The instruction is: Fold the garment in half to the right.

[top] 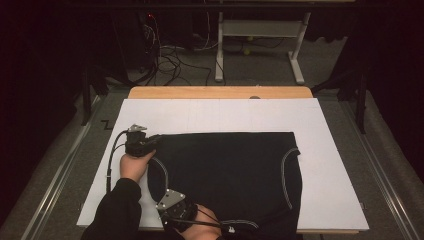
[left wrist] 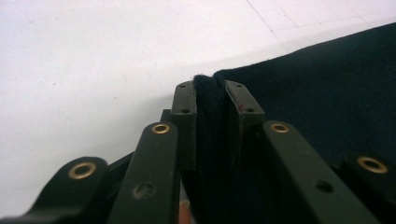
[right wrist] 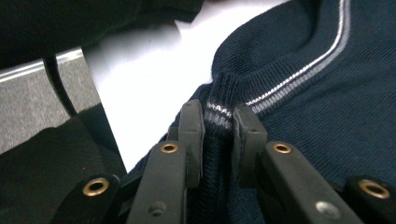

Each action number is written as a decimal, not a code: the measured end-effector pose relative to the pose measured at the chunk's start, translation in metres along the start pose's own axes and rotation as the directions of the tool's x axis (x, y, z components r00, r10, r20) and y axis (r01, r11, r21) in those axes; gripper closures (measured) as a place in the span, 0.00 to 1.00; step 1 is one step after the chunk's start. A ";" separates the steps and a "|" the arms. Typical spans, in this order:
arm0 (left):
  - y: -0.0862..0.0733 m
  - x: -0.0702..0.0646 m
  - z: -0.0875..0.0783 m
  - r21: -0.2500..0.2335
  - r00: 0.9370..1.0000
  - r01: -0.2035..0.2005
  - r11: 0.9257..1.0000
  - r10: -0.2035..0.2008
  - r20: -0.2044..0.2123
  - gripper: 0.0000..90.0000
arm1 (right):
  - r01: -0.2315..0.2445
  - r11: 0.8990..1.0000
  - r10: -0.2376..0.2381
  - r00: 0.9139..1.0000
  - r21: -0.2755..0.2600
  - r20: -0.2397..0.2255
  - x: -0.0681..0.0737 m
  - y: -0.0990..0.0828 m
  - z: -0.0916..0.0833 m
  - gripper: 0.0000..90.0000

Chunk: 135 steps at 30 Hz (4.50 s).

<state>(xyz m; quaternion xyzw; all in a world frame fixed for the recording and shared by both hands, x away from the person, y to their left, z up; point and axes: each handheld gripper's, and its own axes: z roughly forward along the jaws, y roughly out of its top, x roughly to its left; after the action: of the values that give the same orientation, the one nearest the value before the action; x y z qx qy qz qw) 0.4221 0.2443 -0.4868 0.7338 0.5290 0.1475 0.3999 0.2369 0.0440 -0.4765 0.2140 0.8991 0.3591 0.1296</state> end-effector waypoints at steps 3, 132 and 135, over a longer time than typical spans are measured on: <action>0.000 0.000 0.000 0.000 1.000 -0.001 1.000 0.001 -0.001 0.80 | -0.001 1.000 0.001 1.000 -0.024 0.003 -0.001 0.001 -0.007 0.87; 0.085 -0.088 -0.038 -0.086 0.997 -0.071 0.994 0.066 -0.051 0.83 | -0.023 0.932 0.045 0.998 -0.363 0.052 -0.038 -0.020 -0.122 0.86; 0.088 -0.097 -0.031 -0.086 0.997 -0.073 0.994 0.070 -0.043 0.83 | -0.036 0.930 0.063 0.996 -0.365 0.061 -0.043 -0.027 -0.126 0.86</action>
<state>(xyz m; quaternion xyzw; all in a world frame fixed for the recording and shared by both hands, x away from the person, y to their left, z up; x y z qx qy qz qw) 0.4216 0.1603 -0.3820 0.7310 0.5034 0.1993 0.4154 0.2177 -0.0691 -0.4028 0.2217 0.8063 0.5145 0.1900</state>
